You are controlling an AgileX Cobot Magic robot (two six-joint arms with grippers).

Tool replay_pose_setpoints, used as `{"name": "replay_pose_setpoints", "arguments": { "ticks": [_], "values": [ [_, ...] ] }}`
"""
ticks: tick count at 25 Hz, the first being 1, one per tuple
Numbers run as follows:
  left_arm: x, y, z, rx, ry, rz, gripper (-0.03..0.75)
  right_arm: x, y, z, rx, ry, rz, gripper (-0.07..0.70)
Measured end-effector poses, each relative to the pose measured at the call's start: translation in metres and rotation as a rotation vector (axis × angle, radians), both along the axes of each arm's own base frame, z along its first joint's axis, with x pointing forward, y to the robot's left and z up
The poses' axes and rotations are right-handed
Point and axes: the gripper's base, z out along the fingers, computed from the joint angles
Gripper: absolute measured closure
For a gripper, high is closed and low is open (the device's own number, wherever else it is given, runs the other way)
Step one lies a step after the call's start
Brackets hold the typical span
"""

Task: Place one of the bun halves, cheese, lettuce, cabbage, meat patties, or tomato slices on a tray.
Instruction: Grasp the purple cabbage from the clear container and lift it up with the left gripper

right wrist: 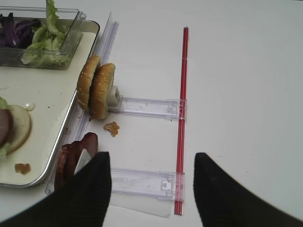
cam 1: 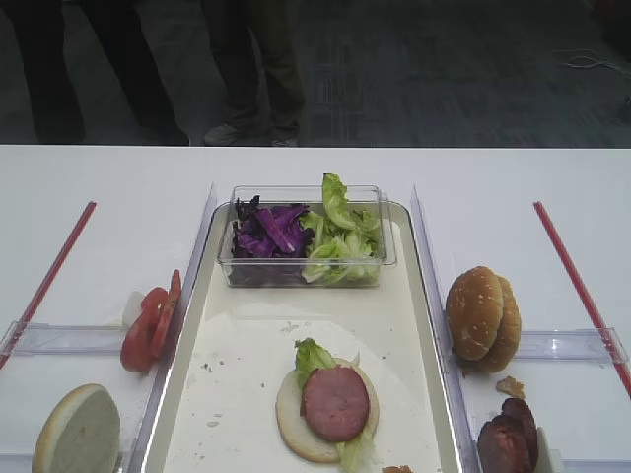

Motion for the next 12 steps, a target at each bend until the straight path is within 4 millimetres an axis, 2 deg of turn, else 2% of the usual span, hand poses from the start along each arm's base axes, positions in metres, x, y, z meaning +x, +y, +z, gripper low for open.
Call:
{"name": "replay_pose_setpoints", "arguments": {
  "ticks": [12],
  "values": [
    [0.0, 0.0, 0.0, 0.0, 0.0, 0.0, 0.315, 0.0, 0.0, 0.0, 0.0, 0.0, 0.0, 0.193]
  ]
}}
